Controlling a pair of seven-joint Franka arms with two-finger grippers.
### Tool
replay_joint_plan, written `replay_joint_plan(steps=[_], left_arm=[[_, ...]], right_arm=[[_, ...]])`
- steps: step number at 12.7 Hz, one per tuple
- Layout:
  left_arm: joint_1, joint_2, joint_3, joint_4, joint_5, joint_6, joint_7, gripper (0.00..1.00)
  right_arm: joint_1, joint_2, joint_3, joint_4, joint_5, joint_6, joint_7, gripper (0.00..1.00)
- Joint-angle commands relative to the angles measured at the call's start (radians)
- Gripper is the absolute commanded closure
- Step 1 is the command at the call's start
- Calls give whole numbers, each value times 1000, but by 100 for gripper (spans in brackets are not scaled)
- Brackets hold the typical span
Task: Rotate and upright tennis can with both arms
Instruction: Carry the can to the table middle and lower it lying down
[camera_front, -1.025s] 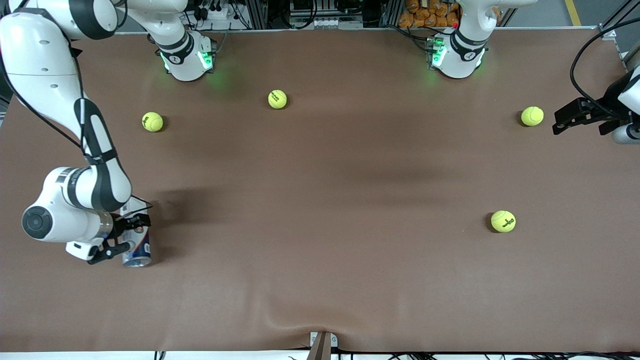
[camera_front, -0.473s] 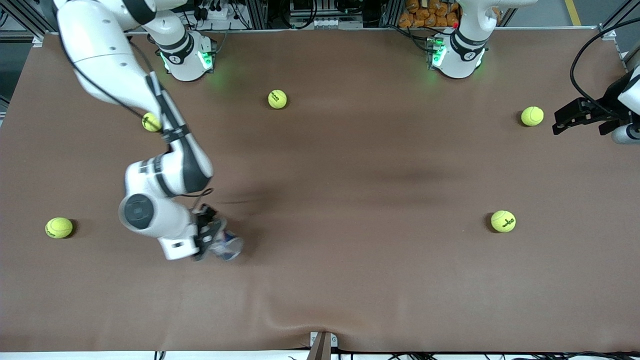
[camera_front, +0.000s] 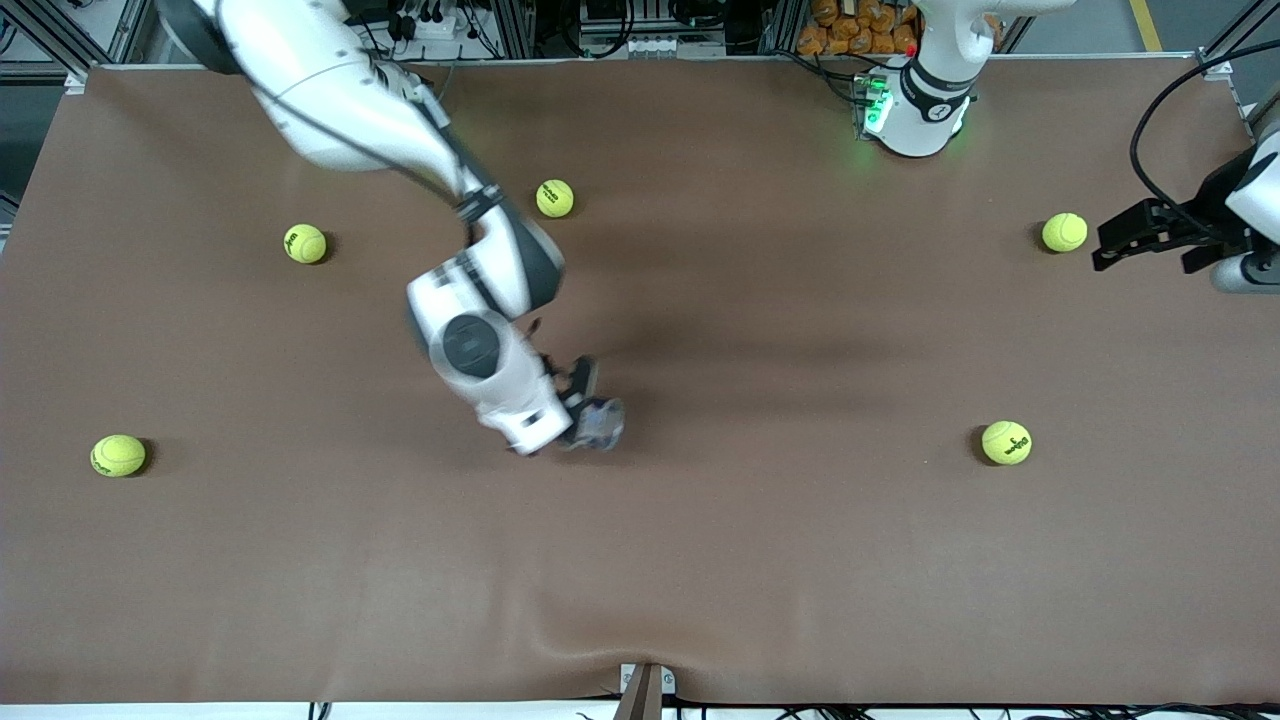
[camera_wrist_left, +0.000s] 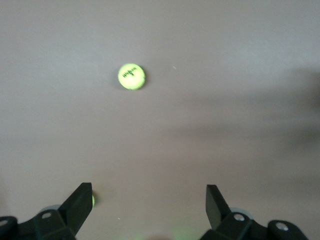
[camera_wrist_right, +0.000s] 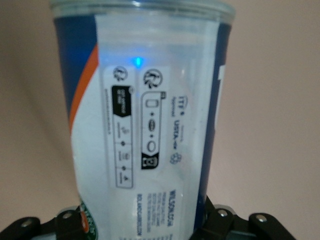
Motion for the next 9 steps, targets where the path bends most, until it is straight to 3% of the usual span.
replay_joint_plan(steps=[1,4,6,7,9], left_arm=[[41,48,-4,13,-83,-26,64,0],[71,92,-4,11,-170,-46,114,0],[77,112,-6,10,-200,-56,117,0],[75,132,-10,10,-204,-56,129,0],[68,163,-12,10,-235,-60,143,0]], right_arm=[[90,30,-10,-10,-117,51,-6,24],[146,76,-26,-3,-204,55,22,22],[153,100,-25,-3,-285,87,77,8],[153,100,-25,-3,-288,100,83,0],[147,81,-22,3,-274,91,85,0]])
